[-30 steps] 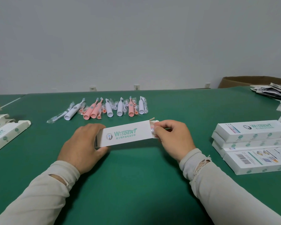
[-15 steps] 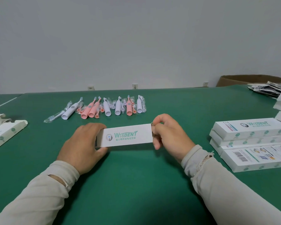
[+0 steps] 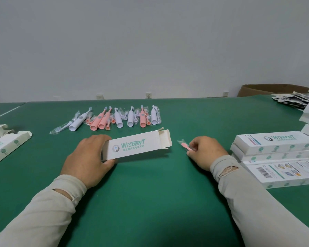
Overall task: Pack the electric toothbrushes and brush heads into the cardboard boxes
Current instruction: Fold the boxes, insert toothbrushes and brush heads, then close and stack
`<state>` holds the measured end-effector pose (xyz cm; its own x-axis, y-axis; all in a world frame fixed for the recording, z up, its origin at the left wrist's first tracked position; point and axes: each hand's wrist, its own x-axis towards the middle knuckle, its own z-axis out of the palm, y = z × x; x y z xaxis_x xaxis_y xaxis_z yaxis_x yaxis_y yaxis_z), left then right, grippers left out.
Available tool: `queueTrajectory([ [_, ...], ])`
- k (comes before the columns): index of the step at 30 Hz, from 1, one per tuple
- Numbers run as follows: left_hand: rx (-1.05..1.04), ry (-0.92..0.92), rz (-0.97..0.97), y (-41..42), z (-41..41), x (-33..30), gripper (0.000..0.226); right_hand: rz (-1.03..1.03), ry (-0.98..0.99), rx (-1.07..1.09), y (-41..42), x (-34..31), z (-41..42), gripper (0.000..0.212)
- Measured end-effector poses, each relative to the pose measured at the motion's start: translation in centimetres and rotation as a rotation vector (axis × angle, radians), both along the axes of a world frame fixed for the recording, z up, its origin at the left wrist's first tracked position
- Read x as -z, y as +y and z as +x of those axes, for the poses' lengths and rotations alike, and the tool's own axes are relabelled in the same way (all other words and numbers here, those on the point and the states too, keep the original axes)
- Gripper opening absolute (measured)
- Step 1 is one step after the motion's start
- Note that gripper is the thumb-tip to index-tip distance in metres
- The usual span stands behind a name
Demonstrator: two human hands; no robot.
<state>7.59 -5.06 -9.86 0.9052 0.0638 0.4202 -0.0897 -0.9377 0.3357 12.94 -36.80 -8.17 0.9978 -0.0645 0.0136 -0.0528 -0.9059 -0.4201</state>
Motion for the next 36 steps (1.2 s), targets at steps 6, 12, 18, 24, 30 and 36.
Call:
queueTrajectory([
  [6, -0.002, 0.011, 0.001, 0.1, -0.1, 0.0, 0.044, 0.255, -0.141, -0.077, 0.5, -0.3, -0.7, 0.039],
  [12, 0.008, 0.016, 0.016, -0.1, -0.2, -0.1, 0.046, 1.049, -0.367, -0.202, 3.1, -1.8, -2.3, 0.029],
  [18, 0.021, 0.015, 0.019, -0.2, -0.2, -0.1, 0.046, 0.985, -0.306, -0.220, 3.2, -1.1, -1.9, 0.060],
  [24, 0.030, 0.006, 0.016, -0.3, -0.2, -0.1, 0.046, 1.133, -0.368, -0.180, 3.9, -1.0, -2.2, 0.035],
  [30, 0.076, -0.008, 0.010, -0.6, -0.4, -0.2, 0.045, 1.249, -0.224, -0.211, 4.8, -0.5, -2.4, 0.017],
  [36, 0.072, 0.000, 0.009, -0.5, -0.4, -0.2, 0.045, 1.068, -0.248, -0.232, 4.7, 0.0, -2.1, 0.020],
])
